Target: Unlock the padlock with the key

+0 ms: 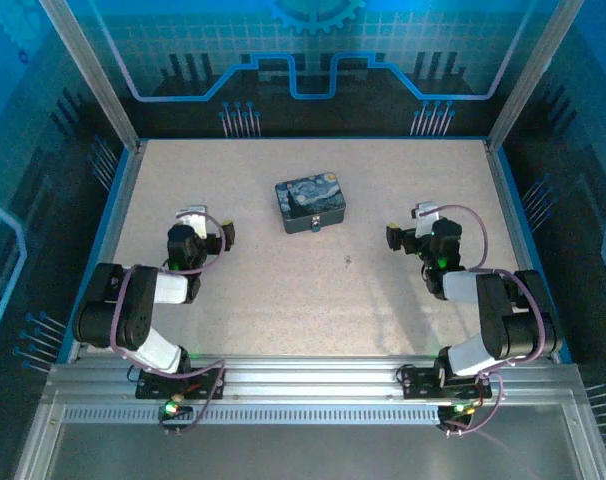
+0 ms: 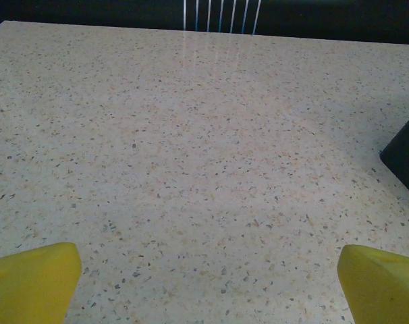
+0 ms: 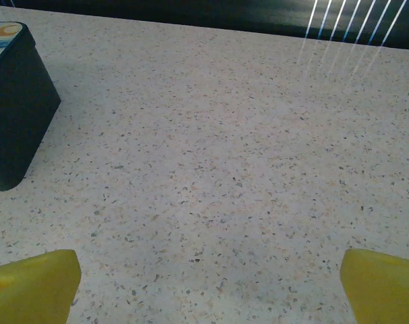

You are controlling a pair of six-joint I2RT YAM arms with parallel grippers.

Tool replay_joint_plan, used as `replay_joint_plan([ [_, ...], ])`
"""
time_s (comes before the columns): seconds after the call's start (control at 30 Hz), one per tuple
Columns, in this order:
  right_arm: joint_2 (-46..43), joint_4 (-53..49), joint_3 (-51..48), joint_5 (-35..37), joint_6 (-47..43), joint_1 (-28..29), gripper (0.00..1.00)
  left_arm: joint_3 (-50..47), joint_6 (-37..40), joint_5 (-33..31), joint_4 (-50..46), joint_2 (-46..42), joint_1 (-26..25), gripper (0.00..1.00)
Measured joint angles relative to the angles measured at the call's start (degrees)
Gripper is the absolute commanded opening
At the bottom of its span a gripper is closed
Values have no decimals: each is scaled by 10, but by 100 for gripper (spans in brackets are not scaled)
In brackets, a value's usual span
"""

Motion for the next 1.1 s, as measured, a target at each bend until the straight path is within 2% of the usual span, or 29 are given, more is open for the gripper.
replay_joint_plan([
  [0.67, 0, 0, 0, -6, 0, -1, 100, 0, 0, 3, 0, 0, 0, 99],
  [0.77, -2, -15, 5, 1, 1, -1, 100, -4, 0, 2, -14, -21, 0, 99],
  [0.9, -40, -133, 53, 20, 14, -1, 100, 0, -23, -3, -111, -140, 0, 99],
  [1.0, -74, -249, 123, 18, 21, 0, 100, 36, -83, -1, -201, -214, 0, 99],
  [1.1, -98, -360, 190, 8, 38, 9, 100, 83, -159, 24, -276, -242, 1, 99],
])
